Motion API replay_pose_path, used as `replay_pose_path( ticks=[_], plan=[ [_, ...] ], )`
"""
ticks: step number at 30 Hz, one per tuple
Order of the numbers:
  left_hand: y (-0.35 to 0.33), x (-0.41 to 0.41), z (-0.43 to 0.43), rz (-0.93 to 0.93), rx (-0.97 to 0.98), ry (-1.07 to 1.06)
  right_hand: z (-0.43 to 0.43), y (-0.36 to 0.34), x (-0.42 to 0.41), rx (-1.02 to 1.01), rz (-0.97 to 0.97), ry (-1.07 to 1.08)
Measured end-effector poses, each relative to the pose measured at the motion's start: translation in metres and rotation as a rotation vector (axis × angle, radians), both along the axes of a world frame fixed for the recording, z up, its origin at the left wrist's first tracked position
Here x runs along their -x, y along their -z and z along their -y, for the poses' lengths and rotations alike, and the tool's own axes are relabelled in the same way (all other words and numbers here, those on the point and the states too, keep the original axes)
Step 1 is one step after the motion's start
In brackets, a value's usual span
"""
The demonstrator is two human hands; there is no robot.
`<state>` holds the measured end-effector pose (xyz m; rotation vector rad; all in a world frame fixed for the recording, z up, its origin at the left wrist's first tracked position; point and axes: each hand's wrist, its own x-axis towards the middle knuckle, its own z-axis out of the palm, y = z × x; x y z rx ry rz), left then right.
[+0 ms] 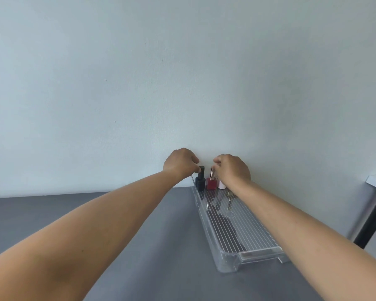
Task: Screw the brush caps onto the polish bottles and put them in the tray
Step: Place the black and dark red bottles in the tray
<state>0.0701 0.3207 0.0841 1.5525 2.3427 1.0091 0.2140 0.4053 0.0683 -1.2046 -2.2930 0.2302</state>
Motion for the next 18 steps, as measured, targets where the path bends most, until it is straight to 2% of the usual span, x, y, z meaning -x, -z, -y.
replay_pose_path(
  ticks=[4,9,14,18],
  plan=[
    [-0.019,0.010,0.025,-0.017,-0.045,-0.017,0.012,-0.014,-0.006,-0.079,0.004,0.050],
    [-0.044,0.024,0.075,-0.008,-0.104,-0.024,0.038,-0.032,-0.010,-0.077,-0.076,0.039],
    [-0.060,0.043,0.146,0.025,-0.141,-0.027,0.093,-0.039,0.001,0.009,-0.220,-0.125],
    [-0.059,0.061,0.208,0.060,-0.151,-0.035,0.151,-0.035,0.016,0.159,-0.327,-0.278]
  ],
)
